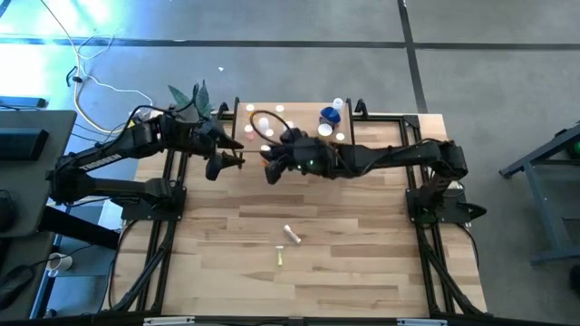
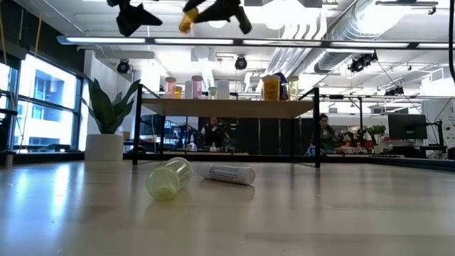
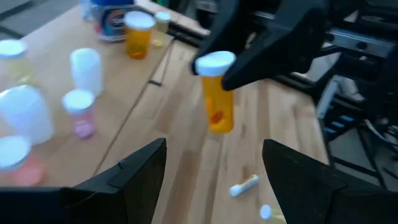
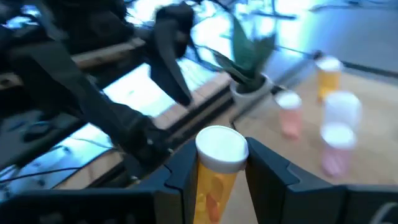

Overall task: Pick and place medicine bottles onto shelf by color
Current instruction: Put the small orange pill bottle on the shelf

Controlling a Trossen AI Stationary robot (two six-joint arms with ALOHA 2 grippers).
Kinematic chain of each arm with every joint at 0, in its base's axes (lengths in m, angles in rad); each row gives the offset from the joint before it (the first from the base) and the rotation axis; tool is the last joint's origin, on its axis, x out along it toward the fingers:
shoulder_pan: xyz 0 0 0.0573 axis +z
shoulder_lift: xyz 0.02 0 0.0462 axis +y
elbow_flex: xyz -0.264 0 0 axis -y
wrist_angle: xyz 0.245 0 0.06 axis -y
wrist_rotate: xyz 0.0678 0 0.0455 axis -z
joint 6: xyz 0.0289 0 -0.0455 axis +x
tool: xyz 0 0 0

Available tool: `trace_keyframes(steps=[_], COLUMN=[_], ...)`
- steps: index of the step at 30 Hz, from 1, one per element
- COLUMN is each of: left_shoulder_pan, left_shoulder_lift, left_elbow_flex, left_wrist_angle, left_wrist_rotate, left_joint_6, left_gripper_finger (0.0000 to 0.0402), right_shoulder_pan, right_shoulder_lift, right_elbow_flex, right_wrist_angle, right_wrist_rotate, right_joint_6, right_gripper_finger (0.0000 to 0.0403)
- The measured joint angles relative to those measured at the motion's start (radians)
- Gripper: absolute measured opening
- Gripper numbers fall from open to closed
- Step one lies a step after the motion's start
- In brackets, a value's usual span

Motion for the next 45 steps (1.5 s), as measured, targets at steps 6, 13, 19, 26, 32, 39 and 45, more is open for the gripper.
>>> trace_keyframes(steps=[6, 13, 19, 26, 32, 39, 45], left_shoulder_pan=[0.004, 0.037, 0.055, 0.079, 0.103, 0.109, 0.109], left_shoulder_lift=[0.036, 0.072, 0.113, 0.158, 0.162, 0.162, 0.162], left_elbow_flex=[0.0, 0.0, 0.0, 0.0, 0.0, 0.0, 0.0], left_wrist_angle=[0.078, 0.159, 0.22, 0.312, 0.343, 0.347, 0.347], left_wrist_rotate=[0.008, 0.018, 0.024, 0.023, 0.029, 0.032, 0.033], left_joint_6=[0.005, 0.006, 0.008, 0.008, 0.008, 0.039, 0.043], left_gripper_finger=[0.0255, 0.0255, 0.0255, 0.0255, 0.0243, 0.0173, 0.0117], right_shoulder_pan=[-0.066, -0.113, -0.145, -0.164, -0.173, -0.184, -0.189], right_shoulder_lift=[-0.001, -0.011, -0.028, -0.033, -0.033, -0.033, -0.033], right_elbow_flex=[0.0, 0.0, 0.0, 0.0, 0.0, 0.0, 0.0], right_wrist_angle=[0.081, 0.112, 0.134, 0.156, 0.153, 0.154, 0.155], right_wrist_rotate=[-0.135, -0.234, -0.309, -0.323, -0.323, -0.322, -0.322], right_joint_6=[-0.105, -0.174, -0.163, -0.16, -0.16, -0.16, -0.16], right_gripper_finger=[0.0097, 0.0097, 0.0097, 0.0097, 0.0097, 0.0097, 0.0097])
